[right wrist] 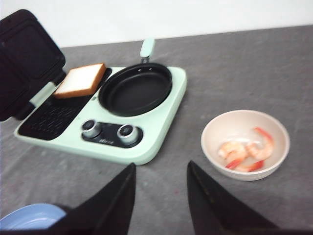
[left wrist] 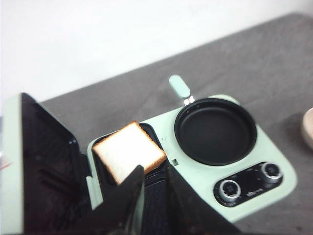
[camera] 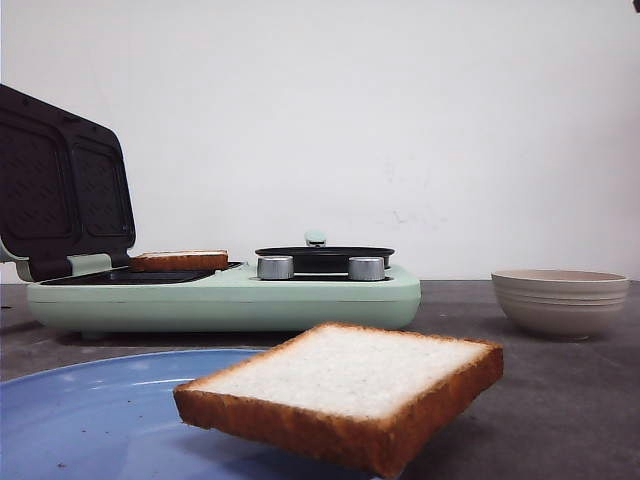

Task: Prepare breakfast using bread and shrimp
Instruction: 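Grasp the second bread slice with the right gripper and carry it over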

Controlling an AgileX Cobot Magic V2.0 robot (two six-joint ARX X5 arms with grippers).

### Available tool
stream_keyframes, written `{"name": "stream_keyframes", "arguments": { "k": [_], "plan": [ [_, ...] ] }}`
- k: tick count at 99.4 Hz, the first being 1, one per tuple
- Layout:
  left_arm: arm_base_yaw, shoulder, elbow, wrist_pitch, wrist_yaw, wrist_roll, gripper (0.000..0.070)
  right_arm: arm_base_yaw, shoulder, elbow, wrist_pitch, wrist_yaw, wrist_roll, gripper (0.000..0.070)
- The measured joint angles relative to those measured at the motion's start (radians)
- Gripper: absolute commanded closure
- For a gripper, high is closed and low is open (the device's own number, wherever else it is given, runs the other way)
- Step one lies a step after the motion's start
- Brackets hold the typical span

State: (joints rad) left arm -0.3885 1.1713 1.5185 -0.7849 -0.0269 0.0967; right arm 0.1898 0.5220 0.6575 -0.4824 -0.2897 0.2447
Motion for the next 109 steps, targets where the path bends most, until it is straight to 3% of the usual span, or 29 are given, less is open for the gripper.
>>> {"name": "stream_keyframes", "arguments": {
  "k": [24,49,58,77,109],
  "plan": [
    [0.0,-0.22,0.001,-0.105,0.0,-0.042,0.07,0.0,0.075,0.0,0.0,-0.071,0.043,0.0506],
    [0.0,-0.412,0.001,-0.215,0.027,-0.09,0.07,0.0,0.253,0.0,-0.003,-0.283,0.094,0.0497],
    [0.0,-0.474,0.003,-0.251,0.031,-0.112,0.07,0.003,0.309,0.0,-0.004,-0.327,0.102,0.0456],
    [0.0,-0.564,0.004,-0.323,0.031,-0.126,0.07,0.035,0.401,0.0,-0.021,-0.337,0.105,0.0257],
    [-0.032,-0.648,0.004,-0.364,0.031,-0.126,0.07,0.126,0.554,0.0,-0.1,-0.397,0.111,0.0218]
  ]
}}
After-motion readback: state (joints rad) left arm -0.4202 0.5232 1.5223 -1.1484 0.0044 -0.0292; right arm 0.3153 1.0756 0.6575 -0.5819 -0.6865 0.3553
